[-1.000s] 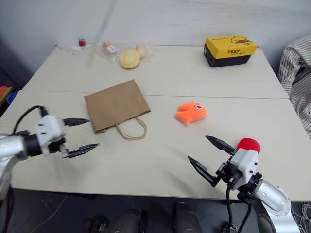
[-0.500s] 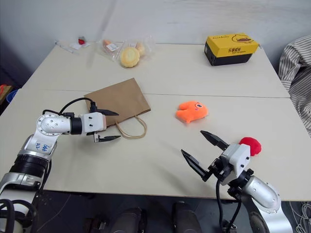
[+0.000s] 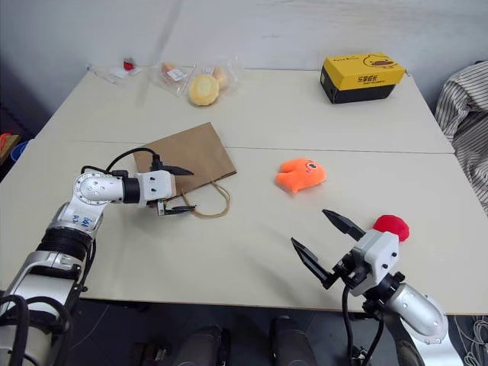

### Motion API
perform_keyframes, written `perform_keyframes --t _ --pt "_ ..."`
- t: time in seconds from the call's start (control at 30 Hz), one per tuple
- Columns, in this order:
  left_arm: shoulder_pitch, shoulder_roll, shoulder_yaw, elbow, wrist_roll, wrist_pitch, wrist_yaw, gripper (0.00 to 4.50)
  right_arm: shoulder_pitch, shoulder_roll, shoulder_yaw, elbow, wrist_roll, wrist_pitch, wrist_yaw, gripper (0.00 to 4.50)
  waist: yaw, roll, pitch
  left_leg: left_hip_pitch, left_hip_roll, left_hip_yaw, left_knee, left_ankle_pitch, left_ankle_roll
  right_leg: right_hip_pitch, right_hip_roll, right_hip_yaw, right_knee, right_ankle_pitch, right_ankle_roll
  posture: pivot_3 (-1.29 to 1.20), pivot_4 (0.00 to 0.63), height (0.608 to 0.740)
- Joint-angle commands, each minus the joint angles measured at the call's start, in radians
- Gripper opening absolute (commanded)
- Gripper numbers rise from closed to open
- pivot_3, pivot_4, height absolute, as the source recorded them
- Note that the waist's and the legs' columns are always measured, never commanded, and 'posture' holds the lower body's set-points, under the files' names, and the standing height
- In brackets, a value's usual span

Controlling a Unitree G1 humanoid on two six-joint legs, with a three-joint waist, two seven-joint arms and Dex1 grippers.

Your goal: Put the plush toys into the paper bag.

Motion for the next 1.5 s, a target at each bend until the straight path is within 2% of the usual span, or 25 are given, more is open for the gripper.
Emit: perform_keyframes --t 0.03,0.23,0.53,0.83,1.13,1.5 --pt "-0.004 0.001 0.026 -0.030 -0.056 -0.006 -0.039 4.50 -0.005 -0.009 -0.018 -0.052 0.005 -0.006 -0.006 4.47 0.001 0.000 0.000 0.000 0.000 0.000 0.000 0.000 0.000 0.000 0.000 0.000 0.000 0.000 0.000 0.00 0.150 0.740" --pt "0.000 -0.004 0.041 -0.050 -0.103 0.010 -0.079 4.50 -0.011 -0.008 -0.015 -0.055 0.000 0.000 -0.011 4.47 0.001 0.000 0.000 0.000 0.000 0.000 0.000 0.000 0.000 0.000 0.000 0.000 0.000 0.000 0.000 0.00 0.150 0.740" --pt "0.004 -0.006 0.020 -0.036 -0.069 -0.013 -0.064 4.50 -0.021 -0.013 -0.023 -0.059 0.008 0.017 -0.017 4.47 0.001 0.000 0.000 0.000 0.000 0.000 0.000 0.000 0.000 0.000 0.000 0.000 0.000 0.000 0.000 0.00 0.150 0.740" --pt "0.043 -0.019 0.060 -0.106 -0.192 0.059 -0.157 4.50 -0.023 -0.017 -0.024 -0.066 0.007 0.028 -0.023 4.47 0.001 0.000 0.000 0.000 0.000 0.000 0.000 0.000 0.000 0.000 0.000 0.000 0.001 0.000 0.000 0.00 0.150 0.740" --pt "0.011 -0.007 0.015 -0.028 -0.032 -0.050 -0.045 4.50 -0.026 -0.017 -0.026 -0.073 0.008 0.043 -0.030 4.47 0.002 0.000 0.000 0.000 0.000 0.000 0.001 0.000 0.000 0.000 0.000 0.000 0.001 0.000 0.000 0.00 0.150 0.740" --pt "-0.008 -0.018 0.032 0.013 -0.046 -0.042 -0.026 4.50 -0.018 -0.014 -0.034 -0.085 0.007 0.047 -0.043 4.47 0.001 0.000 0.000 0.000 0.000 0.000 0.001 0.000 0.000 0.000 0.000 0.000 0.002 0.000 0.000 0.00 0.150 0.740"
